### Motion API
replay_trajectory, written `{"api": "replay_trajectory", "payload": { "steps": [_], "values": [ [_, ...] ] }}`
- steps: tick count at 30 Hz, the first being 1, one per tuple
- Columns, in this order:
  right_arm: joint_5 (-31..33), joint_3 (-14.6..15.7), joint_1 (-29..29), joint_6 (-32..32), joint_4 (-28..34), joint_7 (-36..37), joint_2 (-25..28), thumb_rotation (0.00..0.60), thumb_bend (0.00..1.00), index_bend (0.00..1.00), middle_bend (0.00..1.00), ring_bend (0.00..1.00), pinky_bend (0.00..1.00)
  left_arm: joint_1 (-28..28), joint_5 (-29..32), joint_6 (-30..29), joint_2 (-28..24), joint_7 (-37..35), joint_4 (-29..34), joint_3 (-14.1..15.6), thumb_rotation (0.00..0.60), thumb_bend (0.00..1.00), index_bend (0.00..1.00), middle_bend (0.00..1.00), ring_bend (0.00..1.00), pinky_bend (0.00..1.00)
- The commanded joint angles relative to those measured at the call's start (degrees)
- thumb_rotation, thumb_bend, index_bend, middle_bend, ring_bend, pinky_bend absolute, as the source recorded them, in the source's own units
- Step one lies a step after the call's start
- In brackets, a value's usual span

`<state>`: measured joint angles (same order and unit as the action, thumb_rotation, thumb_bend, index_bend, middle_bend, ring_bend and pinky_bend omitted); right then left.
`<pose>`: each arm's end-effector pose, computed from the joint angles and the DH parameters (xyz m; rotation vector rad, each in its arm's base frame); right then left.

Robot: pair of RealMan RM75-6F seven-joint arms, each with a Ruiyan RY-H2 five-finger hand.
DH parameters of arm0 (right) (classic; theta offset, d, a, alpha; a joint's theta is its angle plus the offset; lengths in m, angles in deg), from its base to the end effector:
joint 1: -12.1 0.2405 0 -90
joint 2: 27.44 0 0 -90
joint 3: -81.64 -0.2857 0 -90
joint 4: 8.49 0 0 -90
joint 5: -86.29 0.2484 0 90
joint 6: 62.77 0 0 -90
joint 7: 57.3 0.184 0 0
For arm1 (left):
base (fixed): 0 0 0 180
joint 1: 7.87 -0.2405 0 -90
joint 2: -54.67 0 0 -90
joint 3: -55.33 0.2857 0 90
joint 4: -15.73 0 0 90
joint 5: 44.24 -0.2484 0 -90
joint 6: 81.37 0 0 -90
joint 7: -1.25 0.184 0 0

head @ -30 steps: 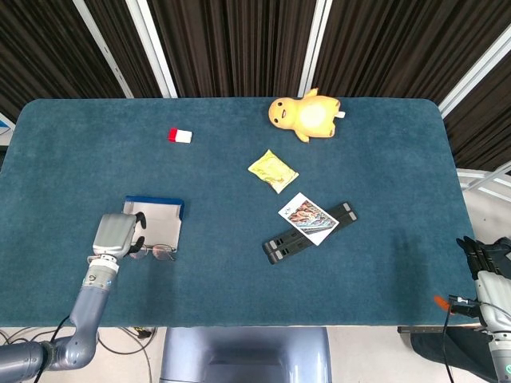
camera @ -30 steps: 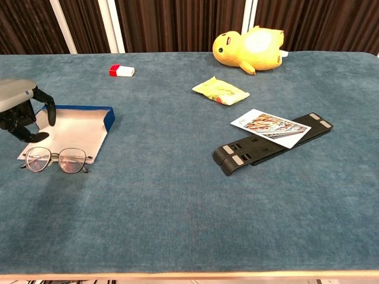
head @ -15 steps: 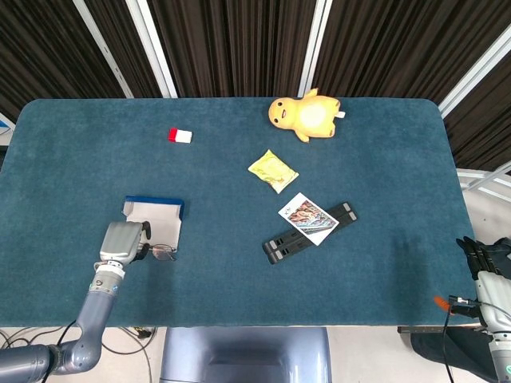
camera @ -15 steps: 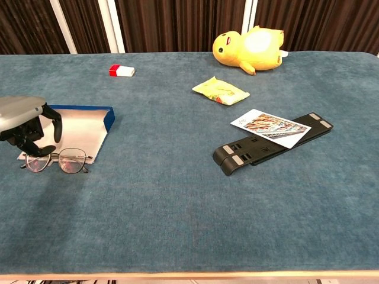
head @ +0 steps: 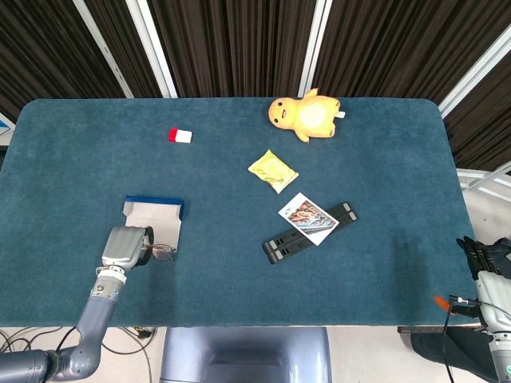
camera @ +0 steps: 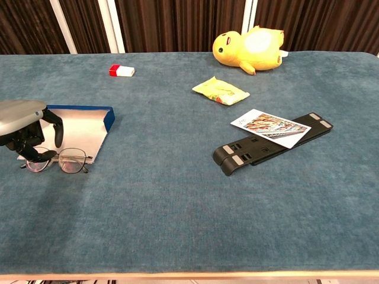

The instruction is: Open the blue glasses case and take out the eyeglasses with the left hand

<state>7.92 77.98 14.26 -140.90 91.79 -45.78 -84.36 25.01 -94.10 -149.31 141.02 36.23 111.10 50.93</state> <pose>-0.3697 -0.2085 0.1565 1.2024 -1.2206 0.9099 -0.2390 0.3391 -0.0510 -1.6614 -1.0535 -0.6290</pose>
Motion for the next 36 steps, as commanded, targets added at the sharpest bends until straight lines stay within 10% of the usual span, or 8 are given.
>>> {"api": "replay_trajectory", "payload": {
  "steps": [1, 36],
  "values": [
    [-0.03, 0.01, -0.01, -0.02, -0.01, 0.02, 0.00, 0.600, 0.16, 0.00, 0.00, 0.00, 0.20, -0.05, 0.13, 0.12, 0.08, 0.03, -0.17, -0.01, 0.600, 0.37, 0.53, 1.00, 0.92, 0.97],
    [-0.02, -0.07, -0.04, -0.18, -0.14, 0.08, -0.11, 0.600, 0.16, 0.00, 0.00, 0.00, 0.20, 0.04, 1.62, 1.15, 1.55, 0.97, -2.28, -0.51, 0.600, 0.37, 0.55, 1.00, 0.92, 0.97]
  ]
}}
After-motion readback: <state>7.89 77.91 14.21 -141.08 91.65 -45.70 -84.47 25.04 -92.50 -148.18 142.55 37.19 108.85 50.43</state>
